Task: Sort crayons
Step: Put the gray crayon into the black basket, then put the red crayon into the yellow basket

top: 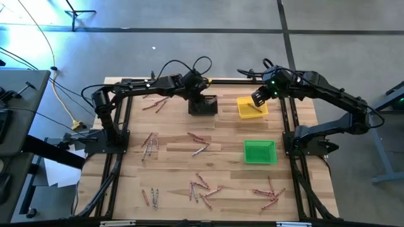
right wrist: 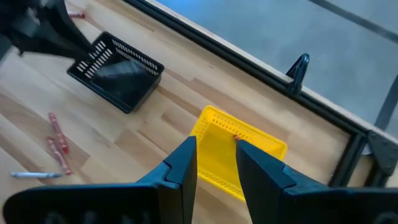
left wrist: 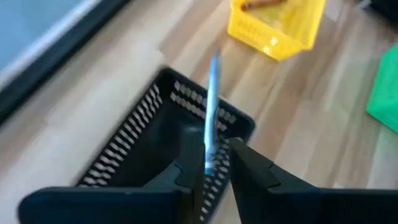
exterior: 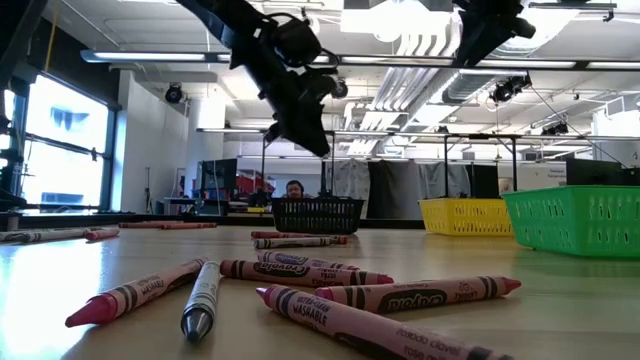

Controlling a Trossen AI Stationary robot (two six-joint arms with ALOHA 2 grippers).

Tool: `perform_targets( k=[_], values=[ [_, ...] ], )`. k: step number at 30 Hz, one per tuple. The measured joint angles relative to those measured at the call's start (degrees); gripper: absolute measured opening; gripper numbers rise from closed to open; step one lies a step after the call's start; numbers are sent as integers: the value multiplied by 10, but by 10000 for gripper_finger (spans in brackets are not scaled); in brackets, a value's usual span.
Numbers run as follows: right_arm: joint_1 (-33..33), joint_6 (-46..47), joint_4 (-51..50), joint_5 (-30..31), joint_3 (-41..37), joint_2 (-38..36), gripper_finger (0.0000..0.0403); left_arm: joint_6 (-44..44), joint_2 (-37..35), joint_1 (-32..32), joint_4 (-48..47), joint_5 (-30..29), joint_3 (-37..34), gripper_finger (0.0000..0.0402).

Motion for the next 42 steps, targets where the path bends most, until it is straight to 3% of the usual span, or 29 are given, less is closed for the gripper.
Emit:
perform_targets(
  k=[4, 9, 15, 17, 26, 33, 42],
  values=[
    [-14, -39, -2, 0, 0, 0, 97, 6, 0, 5, -35, -31, 21, 89],
    [-32, -96, -5, 0, 0, -1, 97, 6, 0, 22, -177, -78, 66, 101],
    [-73, -166, -5, 0, 0, -1, 97, 3, -1, 58, -397, -245, 97, 97],
    [-92, -187, -4, 0, 0, -1, 97, -11, -1, 81, -448, -274, 86, 96],
    [-152, -218, 26, 0, 0, -1, 97, -21, 1, 196, -438, -249, -33, 96],
    [-168, -177, 48, -6, 0, -1, 97, 21, 0, 280, -383, -204, -75, 96],
    [-168, -139, 61, -9, 0, -1, 97, 85, 3, 340, -303, -167, -95, 96]
  ],
)
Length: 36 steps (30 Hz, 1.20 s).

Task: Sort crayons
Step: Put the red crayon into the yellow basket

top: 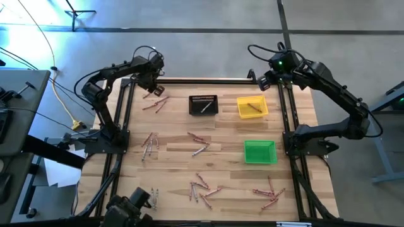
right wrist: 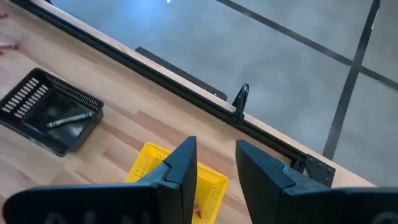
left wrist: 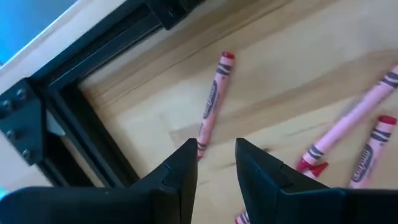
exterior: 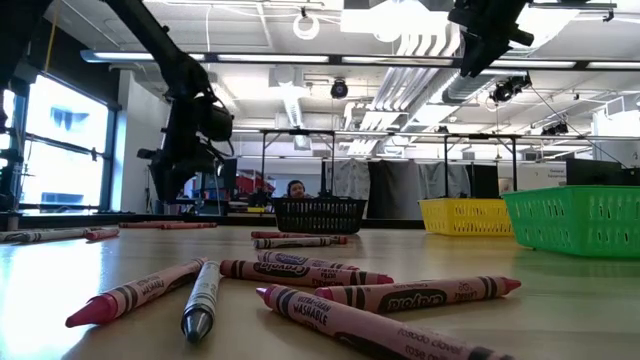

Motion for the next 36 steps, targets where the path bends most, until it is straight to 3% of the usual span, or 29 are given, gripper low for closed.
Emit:
perform_targets(
  k=[7, 17, 21, 26, 36],
  values=[
    [0, 30, 0, 0, 0, 0, 97, 40, 52, 34, -2, 17, 1, 95],
    [1, 67, 0, -30, 0, 0, 97, 74, 108, 32, 1, 23, 16, 92],
    [1, 77, 0, -31, 0, 0, 97, 84, 107, 29, 2, 21, 15, 68],
    [1, 93, 0, -31, 0, 0, 97, 85, 97, 39, 8, 22, 13, 8],
    [2, 86, 0, -31, 0, 0, 97, 65, 31, 47, 3, 29, 11, 2]
  ],
)
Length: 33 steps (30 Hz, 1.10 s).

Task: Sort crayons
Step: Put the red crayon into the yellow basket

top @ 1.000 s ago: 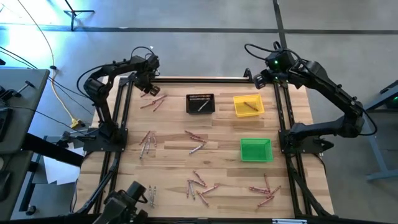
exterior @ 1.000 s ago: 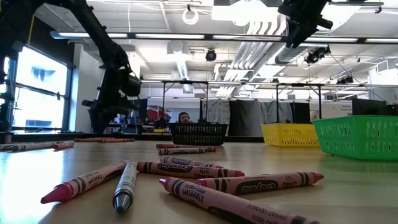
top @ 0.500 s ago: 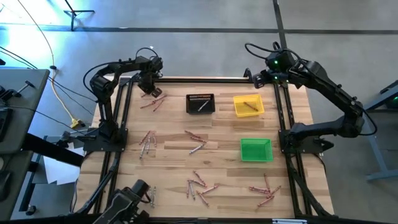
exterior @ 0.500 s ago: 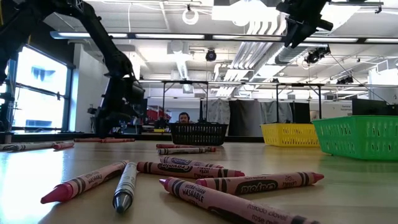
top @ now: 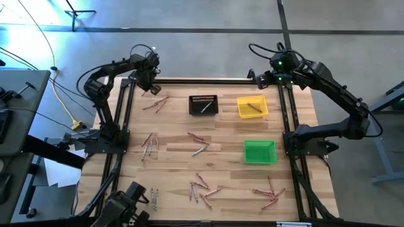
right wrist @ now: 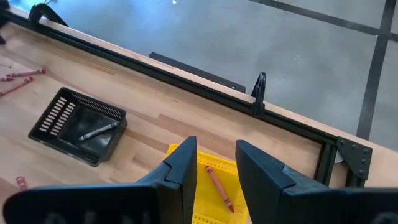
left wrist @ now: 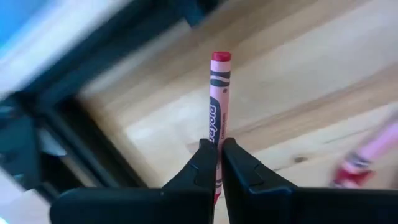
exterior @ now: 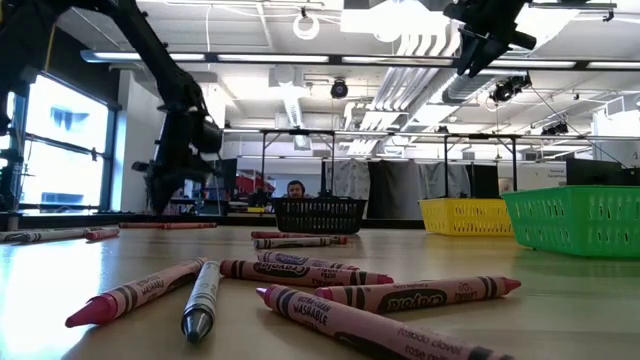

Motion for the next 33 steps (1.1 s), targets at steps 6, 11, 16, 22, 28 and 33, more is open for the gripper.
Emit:
perform_targets(
  k=[6, 11, 16, 22, 28, 33],
  values=[
    [0, -38, 6, 0, 0, 0, 97, -64, -118, -26, 6, 75, 0, 1],
    [0, -63, 92, -61, 0, 0, 97, -173, -232, -95, 102, 179, 1, 1],
    [0, -85, 223, -200, 0, 0, 97, -271, -307, -206, 304, 183, 1, 1],
    [0, -81, 368, -330, 0, 0, 97, -321, -330, -326, 565, 129, 2, 1],
    [18, -62, 463, -376, 0, 4, 101, -349, -301, -401, 687, 93, 2, 0],
    [41, -76, 493, -380, 0, 6, 128, -373, -262, -421, 733, 90, 4, 0]
  ],
)
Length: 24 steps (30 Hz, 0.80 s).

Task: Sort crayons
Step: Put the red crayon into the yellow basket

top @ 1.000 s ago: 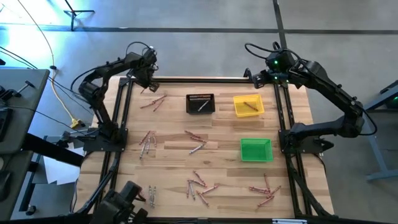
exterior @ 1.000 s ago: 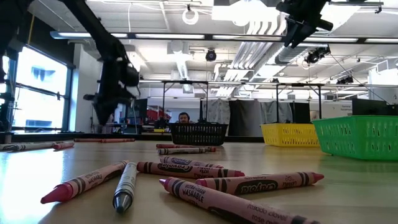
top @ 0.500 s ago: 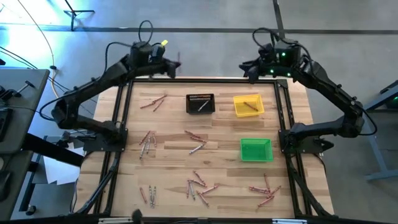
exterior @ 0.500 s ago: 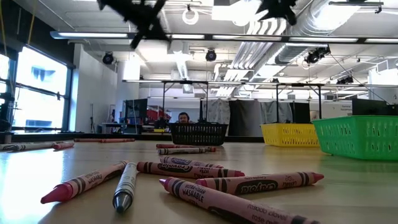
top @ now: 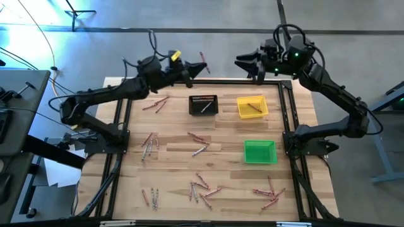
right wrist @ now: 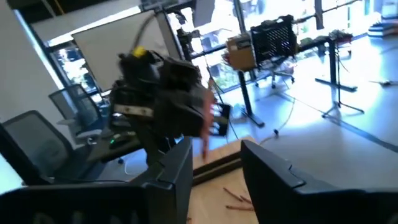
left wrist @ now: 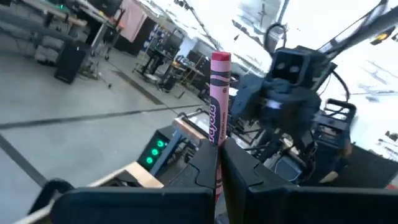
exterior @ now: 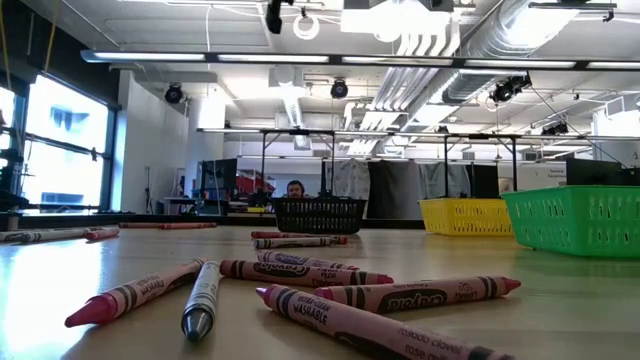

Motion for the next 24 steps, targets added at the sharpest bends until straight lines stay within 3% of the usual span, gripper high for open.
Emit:
perform_targets(
  k=[8, 15, 24],
  values=[
    [6, 48, 14, 29, 0, 14, 172, 18, 80, -2, -57, 39, 108, 0],
    [5, 59, 20, 37, 0, 22, 169, 48, 144, -8, -161, 73, 215, 0],
    [5, 71, 24, 37, 0, 22, 167, 53, 188, -8, -162, 110, 277, 0]
  ],
)
